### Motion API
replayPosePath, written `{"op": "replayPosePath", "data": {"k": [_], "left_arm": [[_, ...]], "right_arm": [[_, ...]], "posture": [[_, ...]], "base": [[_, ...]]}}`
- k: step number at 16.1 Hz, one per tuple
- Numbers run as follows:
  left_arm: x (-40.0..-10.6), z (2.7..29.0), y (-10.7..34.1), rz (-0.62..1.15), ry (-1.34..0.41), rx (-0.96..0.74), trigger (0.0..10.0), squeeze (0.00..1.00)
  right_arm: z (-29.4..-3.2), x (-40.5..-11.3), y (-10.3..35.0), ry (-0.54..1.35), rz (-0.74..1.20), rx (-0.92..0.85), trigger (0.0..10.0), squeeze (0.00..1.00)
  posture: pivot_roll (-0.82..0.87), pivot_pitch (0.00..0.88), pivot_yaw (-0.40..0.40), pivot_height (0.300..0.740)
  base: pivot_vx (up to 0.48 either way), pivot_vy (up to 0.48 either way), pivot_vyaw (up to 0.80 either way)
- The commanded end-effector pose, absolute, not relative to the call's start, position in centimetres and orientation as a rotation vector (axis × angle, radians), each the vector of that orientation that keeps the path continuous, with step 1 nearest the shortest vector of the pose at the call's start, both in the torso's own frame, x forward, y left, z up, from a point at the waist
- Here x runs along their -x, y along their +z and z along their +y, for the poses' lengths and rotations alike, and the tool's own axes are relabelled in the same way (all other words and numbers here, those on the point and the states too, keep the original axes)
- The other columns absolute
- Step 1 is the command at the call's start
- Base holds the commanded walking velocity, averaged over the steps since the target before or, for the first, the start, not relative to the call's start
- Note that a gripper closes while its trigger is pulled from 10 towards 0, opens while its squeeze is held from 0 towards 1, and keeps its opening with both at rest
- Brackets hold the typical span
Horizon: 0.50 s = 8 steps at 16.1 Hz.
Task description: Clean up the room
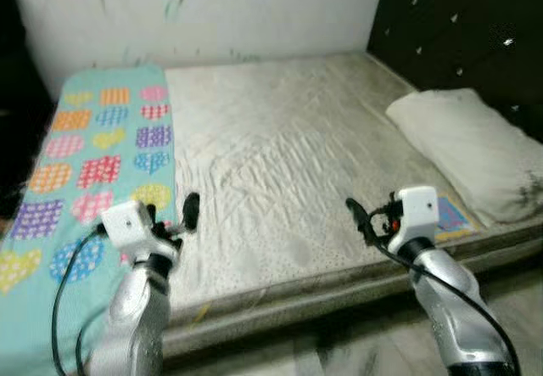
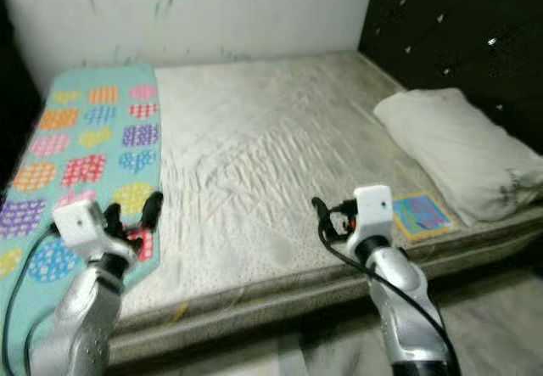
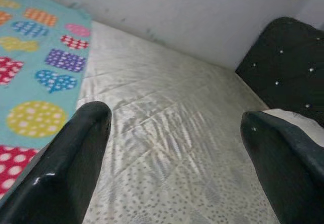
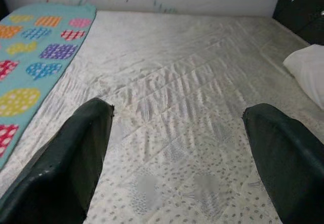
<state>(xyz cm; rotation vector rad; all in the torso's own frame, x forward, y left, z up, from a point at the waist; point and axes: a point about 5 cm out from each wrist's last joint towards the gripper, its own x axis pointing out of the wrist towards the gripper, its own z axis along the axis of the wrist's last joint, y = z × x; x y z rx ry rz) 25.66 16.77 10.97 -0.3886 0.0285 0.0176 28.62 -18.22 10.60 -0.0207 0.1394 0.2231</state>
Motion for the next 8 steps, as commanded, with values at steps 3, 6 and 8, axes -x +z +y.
{"op": "replayPosePath", "data": {"k": [3, 6, 8], "left_arm": [[-25.51, 16.90, 11.46, 0.006, 0.007, 0.389, 10.0, 0.00], [-25.49, 16.86, 11.51, 0.003, 0.003, 0.390, 10.0, 0.00], [-25.47, 16.85, 11.52, 0.004, -0.001, 0.390, 10.0, 0.00]], "right_arm": [[-18.21, -28.87, 11.29, 0.228, 0.117, 0.032, 10.0, 0.00], [-18.16, -28.90, 11.30, 0.231, 0.116, 0.030, 10.0, 0.00], [-18.14, -28.90, 11.33, 0.230, 0.114, 0.029, 10.0, 0.00]], "posture": [[-0.05, 0.000, -0.027, 0.740], [-0.05, 0.000, -0.028, 0.740], [-0.05, 0.000, -0.028, 0.740]], "base": [[0.306, 0.000, 0.00], [0.346, 0.000, 0.00], [0.349, 0.000, 0.00]]}}
